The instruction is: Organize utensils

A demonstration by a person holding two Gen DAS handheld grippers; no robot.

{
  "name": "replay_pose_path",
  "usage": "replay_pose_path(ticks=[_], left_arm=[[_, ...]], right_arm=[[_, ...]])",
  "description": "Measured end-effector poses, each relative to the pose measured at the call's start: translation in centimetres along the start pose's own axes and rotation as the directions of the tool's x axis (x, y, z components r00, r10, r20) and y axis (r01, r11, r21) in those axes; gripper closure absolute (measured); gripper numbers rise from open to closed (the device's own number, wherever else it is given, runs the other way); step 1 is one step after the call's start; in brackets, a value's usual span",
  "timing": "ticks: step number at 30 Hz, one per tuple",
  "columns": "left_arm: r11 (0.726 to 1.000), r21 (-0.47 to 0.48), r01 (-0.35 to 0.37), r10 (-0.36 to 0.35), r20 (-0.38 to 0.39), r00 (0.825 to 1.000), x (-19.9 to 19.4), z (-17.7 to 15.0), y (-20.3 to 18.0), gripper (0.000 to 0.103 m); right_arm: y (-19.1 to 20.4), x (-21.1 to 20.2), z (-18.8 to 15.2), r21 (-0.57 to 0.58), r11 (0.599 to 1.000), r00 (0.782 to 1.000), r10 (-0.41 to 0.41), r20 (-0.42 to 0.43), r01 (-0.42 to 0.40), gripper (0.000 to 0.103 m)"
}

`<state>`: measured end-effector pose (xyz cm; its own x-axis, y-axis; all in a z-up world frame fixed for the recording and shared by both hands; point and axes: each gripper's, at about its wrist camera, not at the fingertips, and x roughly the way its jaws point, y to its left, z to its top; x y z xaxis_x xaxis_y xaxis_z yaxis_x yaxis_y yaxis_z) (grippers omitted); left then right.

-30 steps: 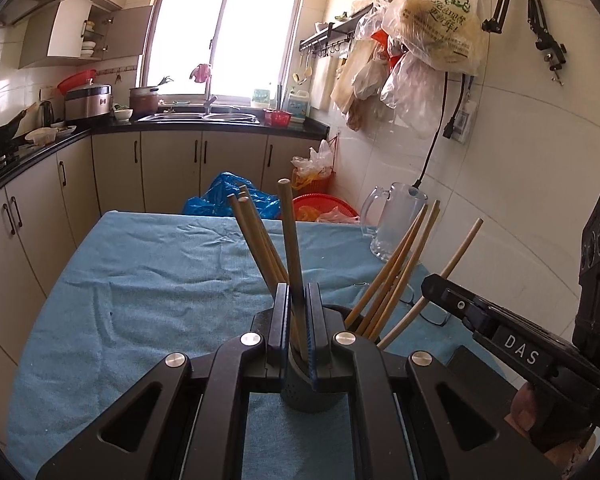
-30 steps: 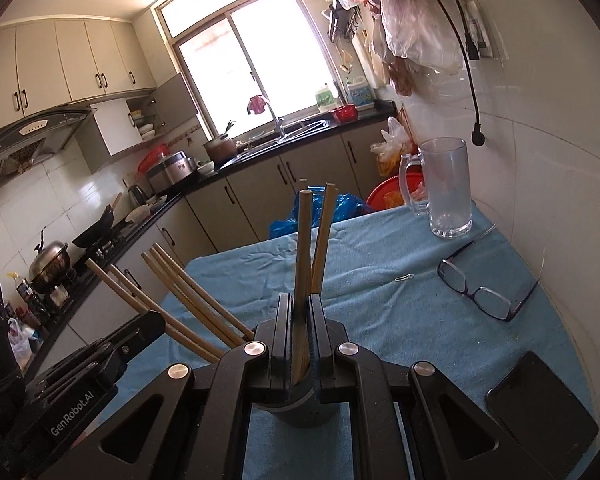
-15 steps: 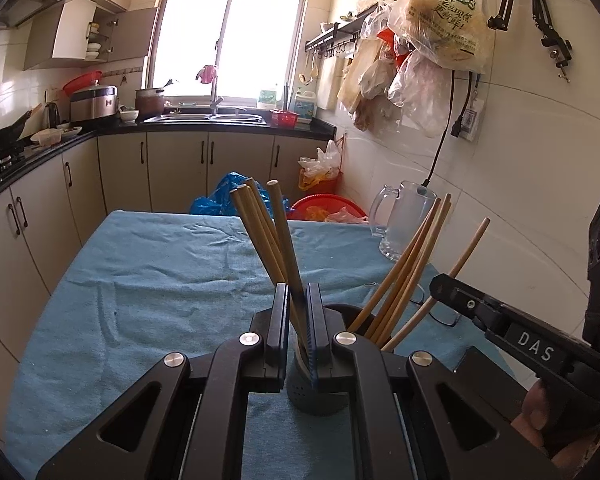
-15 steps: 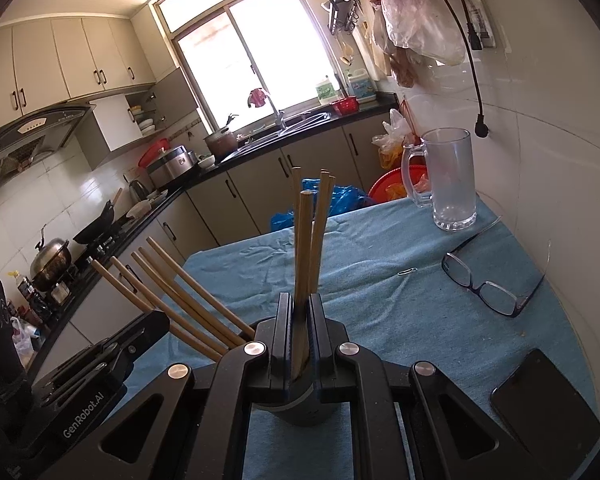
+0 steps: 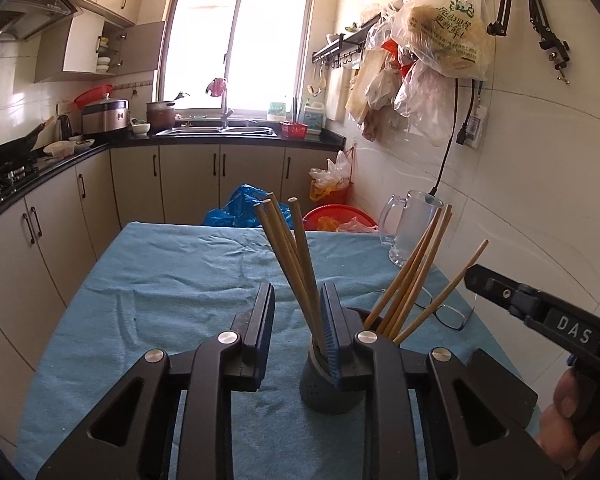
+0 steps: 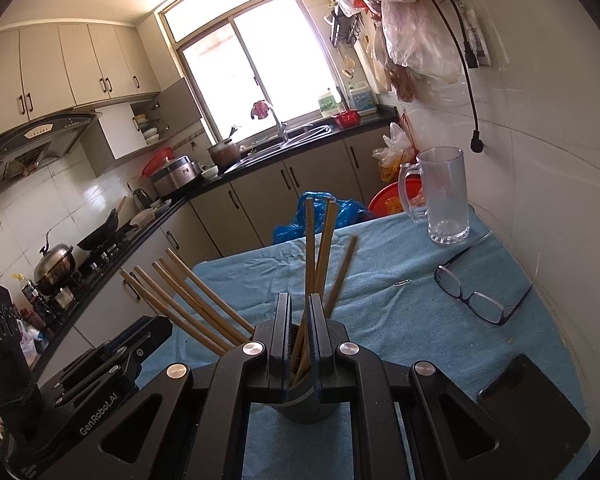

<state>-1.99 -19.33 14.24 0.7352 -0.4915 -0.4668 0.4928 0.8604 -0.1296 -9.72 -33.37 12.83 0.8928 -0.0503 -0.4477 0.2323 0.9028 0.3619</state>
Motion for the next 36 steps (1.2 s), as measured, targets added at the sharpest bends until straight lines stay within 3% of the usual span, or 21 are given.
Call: replay_pose_path(ticks=[9,15,22,26,30,36], left_arm=[[0.999,-0.005,-0.042,0.042,0.016,0.999,-2.2,-0.6,0.6,0.064],[0.996,-0.021,-0.086,0.086,-0.009,0.996,-2.7,-1.4,1.7,0.05],[0.991,-0.049,-0.124,0.122,-0.038,0.992,-2.3,-2.0,3.2,0.043],[0.989,-0.061,-0.135,0.131,-0.062,0.989,-1.8,-2.5,4.2,0.033],[0.986,-0.077,-0.146,0.14,-0.084,0.987,-1.1,-3.3,5.4,0.026],[0.984,-0.085,-0.155,0.142,-0.136,0.98,-0.6,-5.9,6.7,0.025]], right_arm=[[0.8,-3.1,-0.3,-0.017,1.0,0.999,-0.022,0.035,0.023,0.084],[1.6,-4.4,-0.8,-0.028,0.999,0.999,-0.03,0.043,0.031,0.079],[2.4,-4.6,-1.4,-0.043,0.997,0.998,-0.055,0.042,0.057,0.07],[2.5,-4.0,-1.8,-0.043,0.996,0.997,-0.077,0.031,0.078,0.058],[2.2,-2.9,-2.0,-0.036,0.993,0.994,-0.11,0.009,0.11,0.058],[0.8,-1.9,-3.2,-0.03,0.989,0.989,-0.146,-0.036,0.145,0.058]])
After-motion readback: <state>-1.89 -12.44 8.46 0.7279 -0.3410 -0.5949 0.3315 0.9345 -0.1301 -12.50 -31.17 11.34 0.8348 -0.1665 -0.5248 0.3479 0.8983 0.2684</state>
